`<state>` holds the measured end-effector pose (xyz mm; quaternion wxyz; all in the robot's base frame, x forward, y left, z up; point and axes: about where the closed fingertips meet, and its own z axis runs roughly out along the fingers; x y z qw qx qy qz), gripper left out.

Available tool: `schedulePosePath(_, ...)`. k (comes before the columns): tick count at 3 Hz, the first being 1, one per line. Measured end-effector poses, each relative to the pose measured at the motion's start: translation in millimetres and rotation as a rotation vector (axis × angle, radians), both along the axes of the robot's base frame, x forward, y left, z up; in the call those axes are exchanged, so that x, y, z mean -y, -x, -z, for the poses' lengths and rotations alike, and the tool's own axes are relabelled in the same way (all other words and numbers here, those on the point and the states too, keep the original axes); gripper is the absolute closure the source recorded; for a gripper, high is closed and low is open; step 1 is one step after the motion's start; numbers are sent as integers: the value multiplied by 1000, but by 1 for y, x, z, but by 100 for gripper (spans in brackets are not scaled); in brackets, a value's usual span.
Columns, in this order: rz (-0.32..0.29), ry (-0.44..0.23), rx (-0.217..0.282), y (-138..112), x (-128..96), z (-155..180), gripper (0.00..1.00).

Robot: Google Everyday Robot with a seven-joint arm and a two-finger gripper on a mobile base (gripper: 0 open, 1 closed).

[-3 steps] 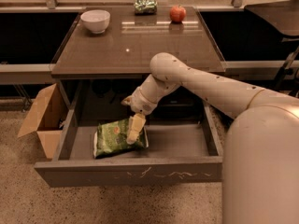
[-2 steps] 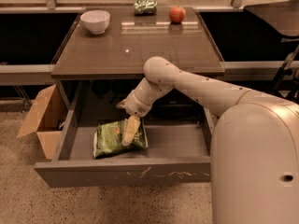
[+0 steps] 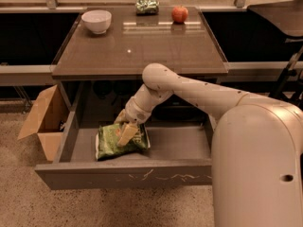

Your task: Pick green jalapeno chip bag from top drawer and place on counter

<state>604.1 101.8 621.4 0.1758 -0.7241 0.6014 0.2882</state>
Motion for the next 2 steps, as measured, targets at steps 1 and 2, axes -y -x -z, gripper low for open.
schedulePosePath(1,2,-14,14,7,4,-8,72)
schedulePosePath(2,25,-31,58,9,14,-34,96)
